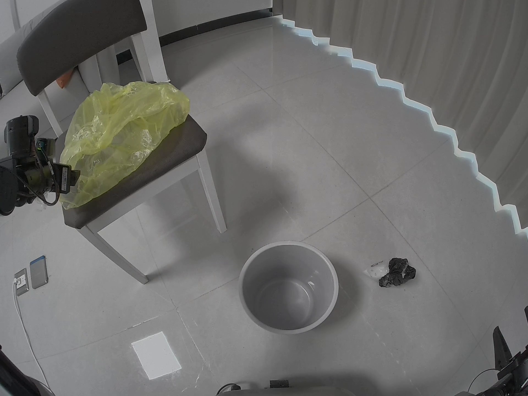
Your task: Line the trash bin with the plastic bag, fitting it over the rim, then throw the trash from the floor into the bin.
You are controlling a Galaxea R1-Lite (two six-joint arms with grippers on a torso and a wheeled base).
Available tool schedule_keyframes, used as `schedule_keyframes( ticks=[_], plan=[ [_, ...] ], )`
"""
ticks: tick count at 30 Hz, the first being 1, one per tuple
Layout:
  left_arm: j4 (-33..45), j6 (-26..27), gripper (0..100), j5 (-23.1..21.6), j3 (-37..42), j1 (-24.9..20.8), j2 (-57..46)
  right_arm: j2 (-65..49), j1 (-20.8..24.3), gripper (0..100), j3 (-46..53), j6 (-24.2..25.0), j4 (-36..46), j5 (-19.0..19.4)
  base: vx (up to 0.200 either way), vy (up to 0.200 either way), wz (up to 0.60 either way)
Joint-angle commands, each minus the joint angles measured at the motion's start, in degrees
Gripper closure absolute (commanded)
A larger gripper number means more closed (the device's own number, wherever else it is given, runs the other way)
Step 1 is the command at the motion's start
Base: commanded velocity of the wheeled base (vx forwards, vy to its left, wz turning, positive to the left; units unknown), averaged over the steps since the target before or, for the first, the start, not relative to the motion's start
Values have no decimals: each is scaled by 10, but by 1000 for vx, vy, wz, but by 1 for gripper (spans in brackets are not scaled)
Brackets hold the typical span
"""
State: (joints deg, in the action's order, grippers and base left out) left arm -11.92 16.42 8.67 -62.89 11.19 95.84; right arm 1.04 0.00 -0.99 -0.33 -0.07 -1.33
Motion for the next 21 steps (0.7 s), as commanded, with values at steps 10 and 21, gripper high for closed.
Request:
schedule_keyframes(
  ticks=[10, 21],
  plan=[
    [1, -6, 100, -2, 0, 7, 0, -6, 0, 0, 10, -10, -1, 1, 0, 0, 0],
    [49, 13, 100, -136, -96, -141, -152, 185, 8, 0, -162, -3, -75, 109, 0, 0, 0]
  ],
)
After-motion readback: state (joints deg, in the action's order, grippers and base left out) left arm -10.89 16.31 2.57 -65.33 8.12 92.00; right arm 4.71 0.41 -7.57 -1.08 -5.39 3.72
